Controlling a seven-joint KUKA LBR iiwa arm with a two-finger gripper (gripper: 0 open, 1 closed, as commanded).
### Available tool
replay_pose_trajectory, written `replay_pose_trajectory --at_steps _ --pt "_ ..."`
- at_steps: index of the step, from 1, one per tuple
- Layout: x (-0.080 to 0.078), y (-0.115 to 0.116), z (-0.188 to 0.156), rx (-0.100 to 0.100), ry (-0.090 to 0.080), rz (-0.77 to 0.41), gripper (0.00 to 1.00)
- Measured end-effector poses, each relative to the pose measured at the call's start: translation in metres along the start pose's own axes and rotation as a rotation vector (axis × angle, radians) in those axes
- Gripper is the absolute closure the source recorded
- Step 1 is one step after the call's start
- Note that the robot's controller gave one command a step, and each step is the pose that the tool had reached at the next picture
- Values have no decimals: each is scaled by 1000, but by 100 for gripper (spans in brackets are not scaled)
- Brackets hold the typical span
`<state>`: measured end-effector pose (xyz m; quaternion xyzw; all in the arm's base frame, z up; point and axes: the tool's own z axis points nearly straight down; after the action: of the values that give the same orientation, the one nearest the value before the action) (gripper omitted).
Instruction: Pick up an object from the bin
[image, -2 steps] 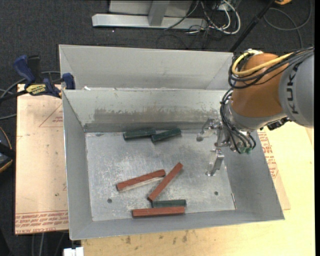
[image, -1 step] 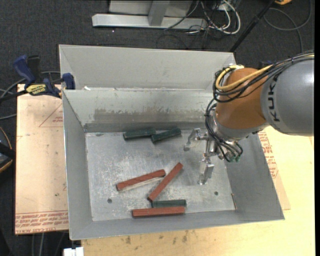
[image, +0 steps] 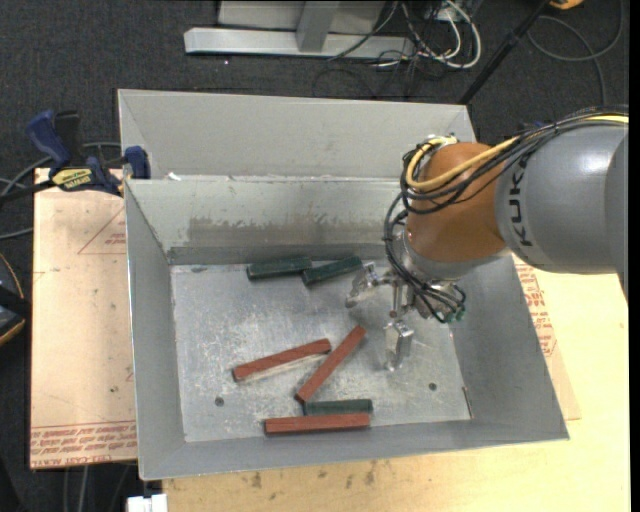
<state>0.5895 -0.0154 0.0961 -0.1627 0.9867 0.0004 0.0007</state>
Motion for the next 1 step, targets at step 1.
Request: replay_pose_trajectory --at_steps 1 --pt "8 42 20 4 -24 93 100"
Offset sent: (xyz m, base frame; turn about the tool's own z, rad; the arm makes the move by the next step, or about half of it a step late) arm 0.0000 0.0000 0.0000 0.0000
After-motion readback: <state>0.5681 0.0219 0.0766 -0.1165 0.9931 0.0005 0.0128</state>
